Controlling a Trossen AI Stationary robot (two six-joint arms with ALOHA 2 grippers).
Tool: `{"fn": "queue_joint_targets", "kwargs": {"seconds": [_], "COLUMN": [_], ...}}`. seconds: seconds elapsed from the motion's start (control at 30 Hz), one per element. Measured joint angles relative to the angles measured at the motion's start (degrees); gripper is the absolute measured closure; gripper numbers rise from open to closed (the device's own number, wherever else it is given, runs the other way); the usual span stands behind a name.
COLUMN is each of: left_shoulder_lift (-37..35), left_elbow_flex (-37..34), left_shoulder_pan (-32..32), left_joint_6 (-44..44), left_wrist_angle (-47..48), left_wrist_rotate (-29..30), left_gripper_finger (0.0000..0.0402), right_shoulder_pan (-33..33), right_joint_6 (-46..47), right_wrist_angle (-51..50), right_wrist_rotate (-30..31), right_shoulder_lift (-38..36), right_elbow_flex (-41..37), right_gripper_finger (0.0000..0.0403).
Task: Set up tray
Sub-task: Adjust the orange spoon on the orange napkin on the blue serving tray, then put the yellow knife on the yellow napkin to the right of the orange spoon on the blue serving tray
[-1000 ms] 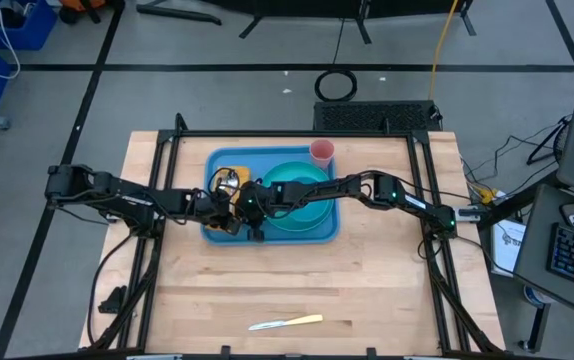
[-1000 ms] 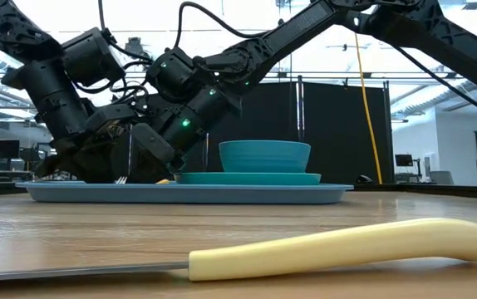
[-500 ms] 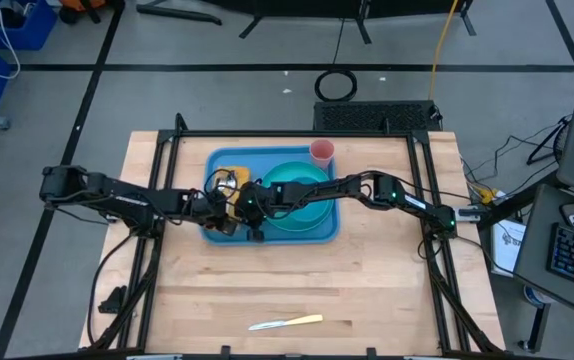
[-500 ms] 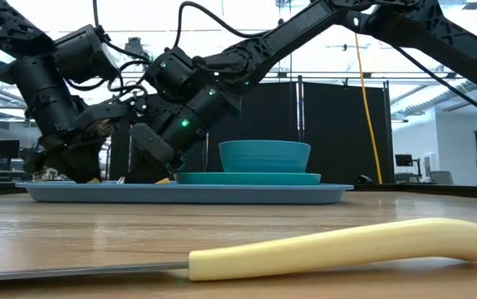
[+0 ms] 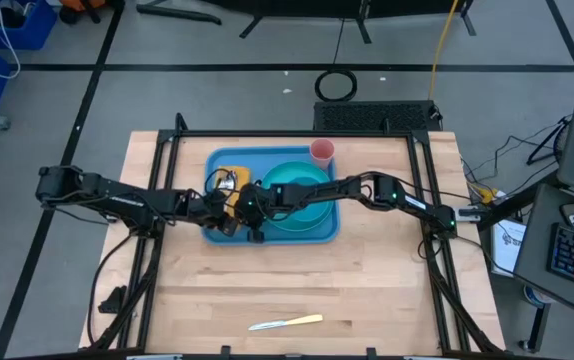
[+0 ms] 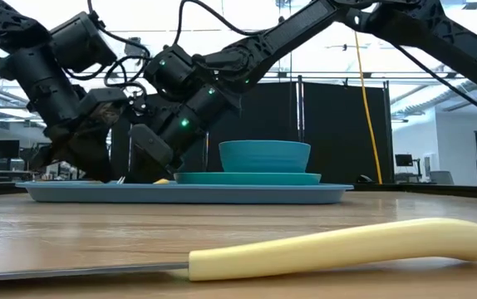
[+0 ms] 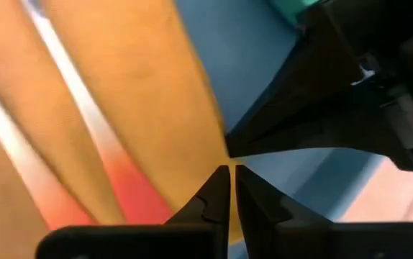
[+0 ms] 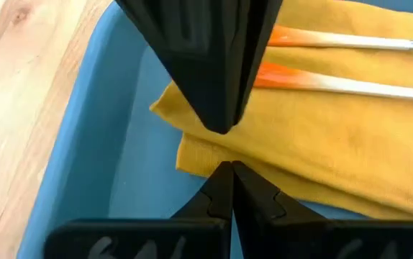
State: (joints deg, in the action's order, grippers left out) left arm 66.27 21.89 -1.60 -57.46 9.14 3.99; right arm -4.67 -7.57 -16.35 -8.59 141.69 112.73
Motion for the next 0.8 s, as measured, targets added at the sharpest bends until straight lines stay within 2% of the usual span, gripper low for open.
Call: {"fn": "queue_joint_targets", "kwargs": {"seconds": [0.2,0.33,0.5,0.63,0.8], "left_shoulder_lift": [-0.2,-1.1,-3.6,-5.7,-7.2], "left_elbow_flex": [0.1,0.1,0.1,0.1,0.2], "left_shoulder_pan": [2.1,4.4,8.3,13.3,20.9], "left_joint_6": [0.4,0.0,-0.3,-0.3,4.1], "left_wrist_angle": [-3.4,-6.3,-7.1,-9.4,-15.3], "left_wrist_rotate": [1.5,2.7,7.4,12.3,20.7], "left_gripper_finger": [0.0381,0.0394,0.0395,0.0377,0.0371], "right_shoulder_pan": [1.3,1.6,1.8,1.8,1.8], "right_joint_6": [-1.0,-0.6,-0.8,-0.7,-1.1], "right_wrist_angle": [-1.7,-2.2,-3.3,-4.2,-9.7], "right_wrist_rotate": [4.4,4.2,4.2,4.3,4.0], "right_shoulder_lift": [-2.9,-4.7,-5.5,-5.5,-7.3], "right_elbow_flex": [-0.2,-0.1,-0.1,-0.1,0.0], "right_gripper_finger": [0.0403,0.0403,0.0399,0.0376,0.033]}}
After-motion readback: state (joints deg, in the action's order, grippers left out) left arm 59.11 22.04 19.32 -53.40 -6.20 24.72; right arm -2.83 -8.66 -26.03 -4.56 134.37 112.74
